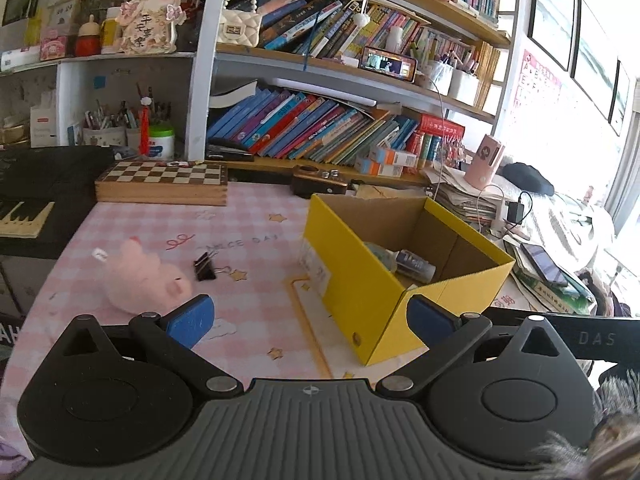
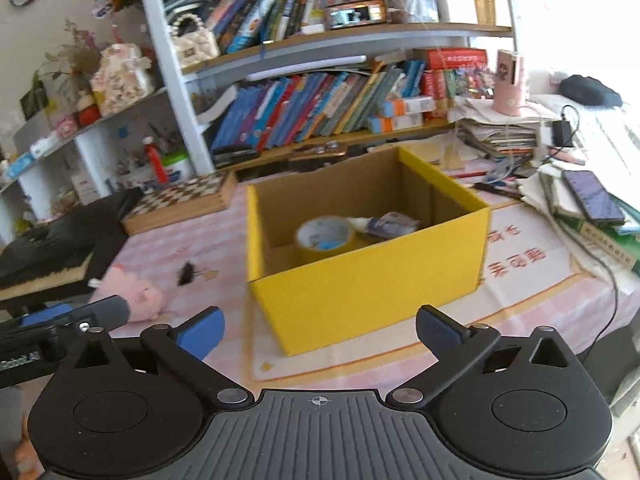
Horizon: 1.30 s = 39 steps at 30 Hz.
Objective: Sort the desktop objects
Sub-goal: 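Withdraw both open tools from the box back over the table, then move both open tools toward the pink plush pig and black binder clip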
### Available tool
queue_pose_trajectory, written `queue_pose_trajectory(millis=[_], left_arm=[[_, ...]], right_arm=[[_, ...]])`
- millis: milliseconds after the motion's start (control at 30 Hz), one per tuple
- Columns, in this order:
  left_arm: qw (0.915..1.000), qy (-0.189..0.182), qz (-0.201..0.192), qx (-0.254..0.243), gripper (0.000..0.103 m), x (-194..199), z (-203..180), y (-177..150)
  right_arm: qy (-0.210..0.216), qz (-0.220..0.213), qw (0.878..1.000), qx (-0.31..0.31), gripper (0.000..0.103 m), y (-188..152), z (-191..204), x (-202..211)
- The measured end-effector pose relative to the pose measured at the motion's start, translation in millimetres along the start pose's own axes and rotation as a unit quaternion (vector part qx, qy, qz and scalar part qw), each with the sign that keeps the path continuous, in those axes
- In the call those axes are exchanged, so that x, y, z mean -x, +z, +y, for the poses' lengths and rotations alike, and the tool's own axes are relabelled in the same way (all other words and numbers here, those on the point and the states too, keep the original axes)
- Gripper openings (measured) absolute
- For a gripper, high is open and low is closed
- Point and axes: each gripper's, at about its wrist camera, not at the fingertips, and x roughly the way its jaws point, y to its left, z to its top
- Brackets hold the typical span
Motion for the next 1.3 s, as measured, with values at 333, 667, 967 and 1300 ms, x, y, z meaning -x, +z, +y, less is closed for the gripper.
queue_pose_trajectory(millis=[333, 667, 967, 1300], left_arm=[[0.9992, 0.034, 0.007, -0.02, 0.103, 31.8, 33.2, -12.1], [0.9972, 0.07, 0.025, 0.011, 0.103, 51.3, 72.4, -20.7], [0.9938, 0.102, 0.03, 0.034, 0.103, 66.8, 104.4, -26.2], [0.9904, 0.118, 0.044, 0.057, 0.103, 55.8, 121.9, -23.0]], right_arm=[[0.04, 0.04, 0.995, 0.079, 0.103, -20.3, 63.5, 9.2], [0.082, 0.048, 0.991, 0.099, 0.103, -38.0, 104.0, 5.0], [0.121, 0.041, 0.985, 0.119, 0.102, -43.1, 137.5, -0.8], [0.099, 0.021, 0.987, 0.125, 0.091, -38.2, 153.0, -13.6]])
